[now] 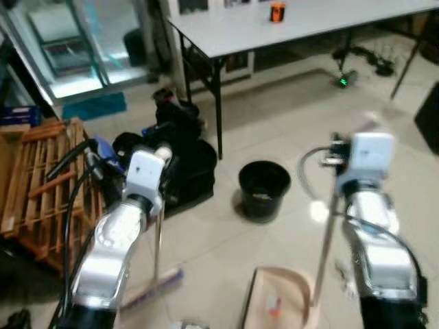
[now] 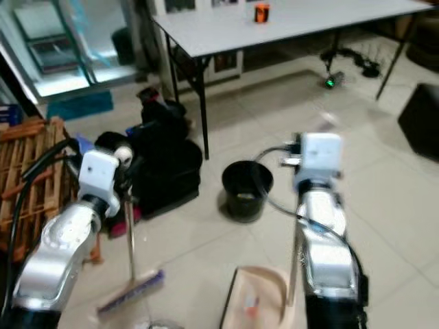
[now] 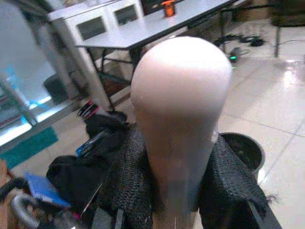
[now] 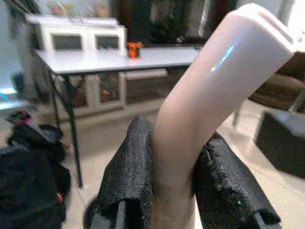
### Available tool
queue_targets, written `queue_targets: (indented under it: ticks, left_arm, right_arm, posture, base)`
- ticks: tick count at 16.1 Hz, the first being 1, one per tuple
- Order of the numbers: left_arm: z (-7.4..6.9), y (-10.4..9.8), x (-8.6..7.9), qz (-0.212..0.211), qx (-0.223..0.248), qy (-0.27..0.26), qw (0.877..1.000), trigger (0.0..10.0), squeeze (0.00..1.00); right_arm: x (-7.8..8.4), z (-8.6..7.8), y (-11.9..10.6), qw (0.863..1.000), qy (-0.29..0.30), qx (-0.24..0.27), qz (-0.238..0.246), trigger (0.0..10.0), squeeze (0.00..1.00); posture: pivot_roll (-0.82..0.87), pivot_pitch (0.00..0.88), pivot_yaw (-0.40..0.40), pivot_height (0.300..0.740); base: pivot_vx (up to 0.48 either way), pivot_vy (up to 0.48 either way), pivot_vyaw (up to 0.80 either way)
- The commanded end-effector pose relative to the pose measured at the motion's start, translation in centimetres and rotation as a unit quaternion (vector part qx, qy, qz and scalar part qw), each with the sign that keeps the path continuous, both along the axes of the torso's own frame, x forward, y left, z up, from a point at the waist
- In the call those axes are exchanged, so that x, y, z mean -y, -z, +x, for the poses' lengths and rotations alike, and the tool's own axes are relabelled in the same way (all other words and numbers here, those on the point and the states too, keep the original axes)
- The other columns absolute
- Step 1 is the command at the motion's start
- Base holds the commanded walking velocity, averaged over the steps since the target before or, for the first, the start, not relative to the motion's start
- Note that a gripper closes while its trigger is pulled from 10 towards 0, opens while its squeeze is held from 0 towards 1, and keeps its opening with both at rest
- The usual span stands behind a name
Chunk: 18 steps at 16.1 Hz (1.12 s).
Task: Sweep floor
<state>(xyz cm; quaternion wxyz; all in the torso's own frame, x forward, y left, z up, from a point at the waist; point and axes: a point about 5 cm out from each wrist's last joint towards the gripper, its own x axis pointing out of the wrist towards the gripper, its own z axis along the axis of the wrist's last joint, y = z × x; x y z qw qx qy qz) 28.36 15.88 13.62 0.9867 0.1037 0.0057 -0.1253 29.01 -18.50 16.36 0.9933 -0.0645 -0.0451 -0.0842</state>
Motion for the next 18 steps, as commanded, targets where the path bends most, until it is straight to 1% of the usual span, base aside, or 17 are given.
queue_targets:
  ticks: [1, 3, 5, 6, 8, 9, 11, 13, 15, 18]
  left_arm:
    - [0.0, -0.5, 0.1, 0.004, 0.012, 0.002, 1.0, 10.0, 0.0]
    - [-0.1, -0.4, 0.4, 0.014, 0.017, 0.007, 1.0, 10.0, 0.0]
    - [-0.1, -0.3, 0.4, 0.014, 0.019, 0.004, 1.0, 10.0, 0.0]
    - [-0.1, -0.4, 0.4, 0.012, 0.02, 0.003, 1.0, 10.0, 0.0]
    - [-0.1, -0.7, 0.5, -0.009, 0.017, 0.004, 1.0, 10.0, 0.0]
    - [0.0, -0.6, 0.5, -0.006, 0.017, 0.001, 1.0, 10.0, 0.0]
    - [-0.1, -0.7, 0.4, -0.006, 0.027, -0.002, 1.0, 10.0, 0.0]
    - [0.1, -1.5, 0.3, -0.024, 0.05, -0.018, 0.998, 10.0, 0.0]
    - [0.2, -1.8, 0.4, -0.029, 0.06, -0.017, 0.998, 10.0, 0.0]
    - [0.5, -2.5, 0.7, -0.037, 0.072, -0.011, 0.997, 10.0, 0.0]
  right_arm:
    - [-0.3, 0.0, -1.5, 1.0, -0.001, 0.026, -0.01, 10.0, 0.0]
    - [-0.3, -0.2, -1.5, 1.0, 0.0, 0.022, -0.008, 10.0, 0.0]
    - [-0.3, -0.4, -1.4, 1.0, 0.001, 0.019, -0.005, 10.0, 0.0]
    - [-0.3, -0.5, -1.4, 1.0, 0.003, 0.019, -0.004, 10.0, 0.0]
    - [0.0, -0.5, -1.6, 1.0, 0.012, 0.023, -0.007, 10.0, 0.0]
    - [0.1, -0.5, -1.6, 1.0, 0.012, 0.023, -0.008, 10.0, 0.0]
    - [0.1, -0.6, -1.6, 1.0, 0.013, 0.022, -0.009, 10.0, 0.0]
    - [0.2, -0.7, -1.7, 1.0, 0.016, 0.024, -0.008, 10.0, 0.0]
    - [0.3, -0.7, -1.9, 0.999, 0.02, 0.031, -0.005, 10.0, 0.0]
    - [0.4, -0.7, -2.4, 0.999, 0.026, 0.045, -0.002, 10.0, 0.0]
  posture:
    - [-0.02, 0.026, 0.031, 0.74]
    - [-0.02, 0.027, 0.027, 0.74]
    - [-0.02, 0.025, 0.022, 0.74]
    - [-0.02, 0.027, 0.021, 0.74]
    - [-0.02, 0.035, 0.017, 0.74]
    - [-0.02, 0.036, 0.014, 0.74]
    - [-0.02, 0.038, 0.011, 0.74]
    - [-0.02, 0.042, 0.008, 0.74]
    - [-0.03, 0.045, 0.011, 0.74]
    - [-0.03, 0.048, 0.02, 0.74]
  base:
    - [0.0, 0.0, -0.8]
    - [0.0, 0.0, -0.8]
    - [0.0, 0.0, -0.8]
    - [0.0, 0.0, -0.8]
    - [0.0, 0.0, -0.8]
    - [0.0, 0.0, -0.8]
    - [0.0, 0.0, -0.8]
    - [0.0, 0.0, -0.8]
    - [0.0, 0.0, -0.8]
    - [0.355, 0.0, -0.8]
